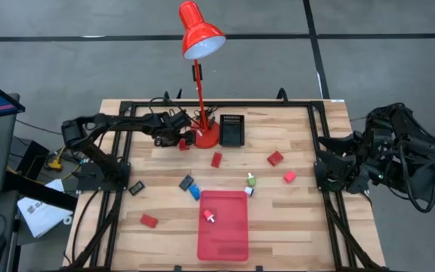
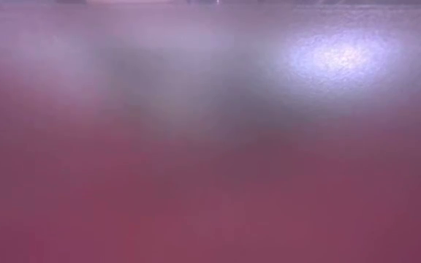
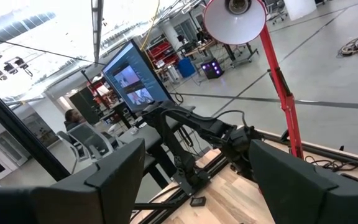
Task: Pick & Place Office items
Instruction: Put the left red charger adapter into the red bin
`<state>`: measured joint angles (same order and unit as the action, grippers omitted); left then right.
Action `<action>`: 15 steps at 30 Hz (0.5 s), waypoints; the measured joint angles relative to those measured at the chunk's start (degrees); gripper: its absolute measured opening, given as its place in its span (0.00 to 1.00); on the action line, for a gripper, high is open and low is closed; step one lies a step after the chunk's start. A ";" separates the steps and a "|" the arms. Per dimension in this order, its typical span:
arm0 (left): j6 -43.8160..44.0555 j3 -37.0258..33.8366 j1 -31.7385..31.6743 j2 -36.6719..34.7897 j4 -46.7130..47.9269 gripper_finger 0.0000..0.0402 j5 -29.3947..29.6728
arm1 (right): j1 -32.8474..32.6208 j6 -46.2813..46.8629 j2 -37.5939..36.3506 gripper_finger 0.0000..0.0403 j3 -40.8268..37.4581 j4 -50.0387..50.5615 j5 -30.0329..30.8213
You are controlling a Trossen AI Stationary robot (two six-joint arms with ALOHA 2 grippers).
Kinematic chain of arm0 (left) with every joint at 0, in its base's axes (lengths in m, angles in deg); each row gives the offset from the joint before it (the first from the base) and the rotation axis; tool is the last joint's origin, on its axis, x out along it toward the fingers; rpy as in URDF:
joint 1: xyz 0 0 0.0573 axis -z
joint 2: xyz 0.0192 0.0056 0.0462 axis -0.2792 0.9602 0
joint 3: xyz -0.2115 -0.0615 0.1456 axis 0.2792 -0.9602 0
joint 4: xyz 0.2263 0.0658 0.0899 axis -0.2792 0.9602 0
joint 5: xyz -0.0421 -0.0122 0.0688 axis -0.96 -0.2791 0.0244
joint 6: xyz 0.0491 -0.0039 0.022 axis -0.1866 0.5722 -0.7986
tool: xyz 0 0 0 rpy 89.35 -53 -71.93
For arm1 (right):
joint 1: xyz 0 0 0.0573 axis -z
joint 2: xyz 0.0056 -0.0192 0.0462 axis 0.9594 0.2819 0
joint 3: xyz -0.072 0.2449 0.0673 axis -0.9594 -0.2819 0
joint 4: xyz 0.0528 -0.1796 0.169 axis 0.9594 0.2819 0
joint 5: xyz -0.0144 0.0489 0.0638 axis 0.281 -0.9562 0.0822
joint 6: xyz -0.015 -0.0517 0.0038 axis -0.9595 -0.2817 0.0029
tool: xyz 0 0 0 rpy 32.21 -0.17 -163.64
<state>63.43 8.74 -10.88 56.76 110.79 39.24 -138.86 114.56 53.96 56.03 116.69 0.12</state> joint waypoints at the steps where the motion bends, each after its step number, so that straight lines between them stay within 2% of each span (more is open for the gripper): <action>1: -0.01 0.02 0.00 0.38 0.20 0.81 -0.11 | 0.00 0.00 0.00 0.70 0.00 0.00 0.00; 7: 0.89 0.07 0.11 3.22 -0.70 0.81 -0.29 | 0.00 -0.15 0.00 0.70 0.00 0.06 -0.02; 15: 7.41 0.28 0.11 5.38 -0.74 0.78 -0.61 | 0.00 -0.13 0.00 0.70 0.00 0.09 -0.09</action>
<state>70.84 9.03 -10.77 62.14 110.05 38.63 -138.86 114.43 53.96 56.03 116.78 0.03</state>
